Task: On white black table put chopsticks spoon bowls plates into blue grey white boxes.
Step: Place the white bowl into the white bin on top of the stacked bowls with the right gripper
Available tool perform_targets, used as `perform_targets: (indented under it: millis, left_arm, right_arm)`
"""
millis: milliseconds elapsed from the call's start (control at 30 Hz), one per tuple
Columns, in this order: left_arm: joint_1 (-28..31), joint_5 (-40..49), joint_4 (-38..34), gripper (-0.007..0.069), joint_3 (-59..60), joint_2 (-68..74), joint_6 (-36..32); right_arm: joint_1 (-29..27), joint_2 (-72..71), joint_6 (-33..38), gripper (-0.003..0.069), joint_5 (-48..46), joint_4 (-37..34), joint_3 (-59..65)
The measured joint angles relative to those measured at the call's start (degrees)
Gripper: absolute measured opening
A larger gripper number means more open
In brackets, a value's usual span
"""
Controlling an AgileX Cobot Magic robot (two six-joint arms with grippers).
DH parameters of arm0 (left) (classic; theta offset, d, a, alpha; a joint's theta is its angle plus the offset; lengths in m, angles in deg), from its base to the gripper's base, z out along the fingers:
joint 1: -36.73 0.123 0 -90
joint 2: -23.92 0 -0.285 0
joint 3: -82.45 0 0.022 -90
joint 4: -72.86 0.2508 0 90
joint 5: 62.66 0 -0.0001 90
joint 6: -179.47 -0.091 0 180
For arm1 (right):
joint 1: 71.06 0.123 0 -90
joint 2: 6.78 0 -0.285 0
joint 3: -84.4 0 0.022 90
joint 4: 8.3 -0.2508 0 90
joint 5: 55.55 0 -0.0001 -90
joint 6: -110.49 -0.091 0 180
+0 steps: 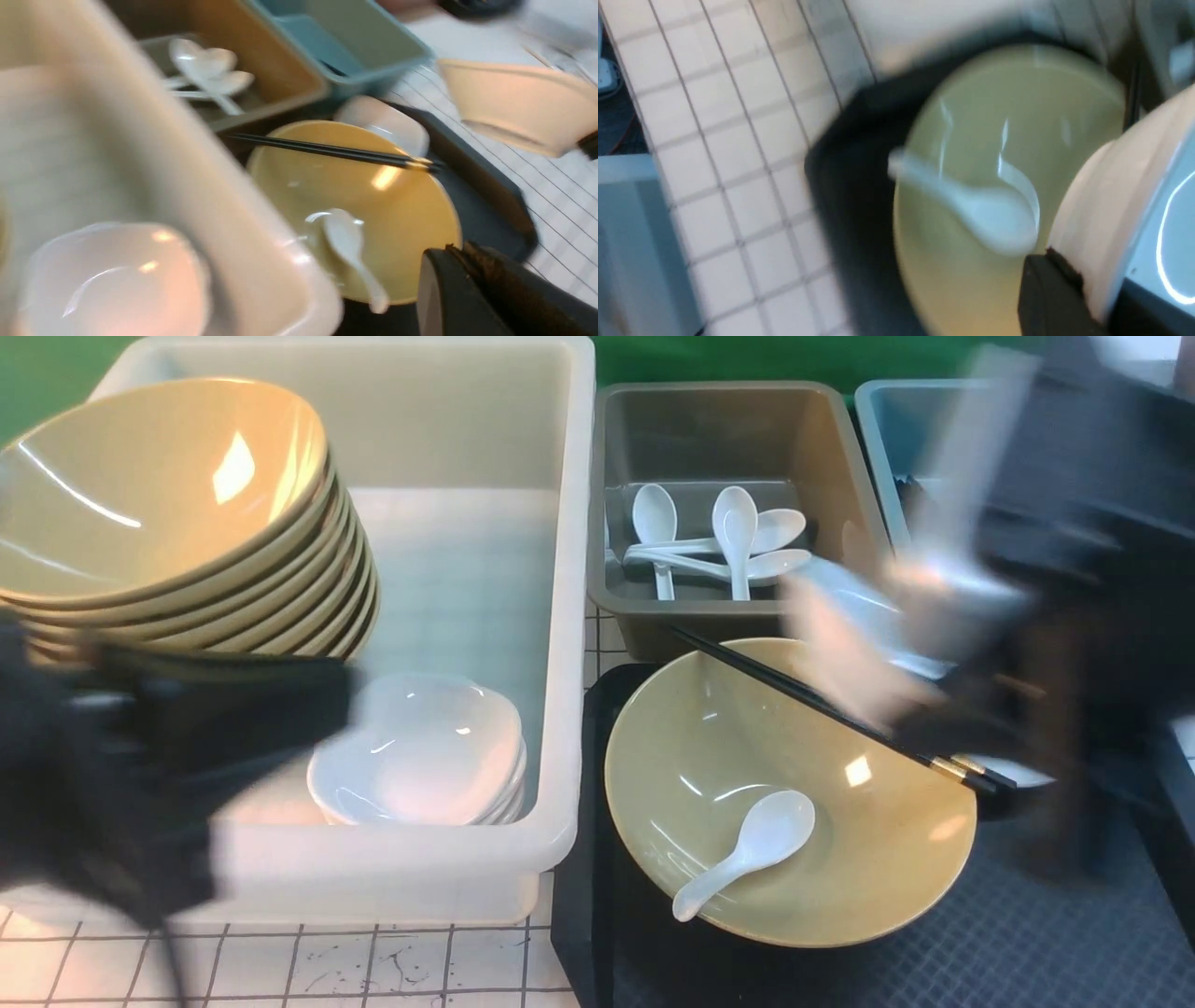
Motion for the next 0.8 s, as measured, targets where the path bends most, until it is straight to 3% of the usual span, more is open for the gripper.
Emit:
perform_targets:
  millis: [133, 267, 533, 800]
  left_arm:
    - [0.0, 5.6, 14.2, -0.0001, 0.0, -5.4, 17.3]
    - [0.0, 10.5, 24.1, -0.0001, 0.0, -9.8, 26.8]
    - [0.0, 13.7, 27.0, -0.0001, -0.1, -15.4, 29.3]
    - [0.0, 13.9, 27.3, -0.0001, -0.1, -15.9, 28.8]
  right_arm:
    - [4.5, 12.3, 6.4, 0.005, 3.1, -0.5, -10.8]
    - [8.1, 22.7, 10.0, 0.0051, 3.6, -0.7, -20.4]
    - [8.9, 38.3, 11.3, 0.0054, 3.6, -0.8, -32.4]
    - [8.9, 45.8, 11.8, 0.0054, 8.2, -0.7, -34.3]
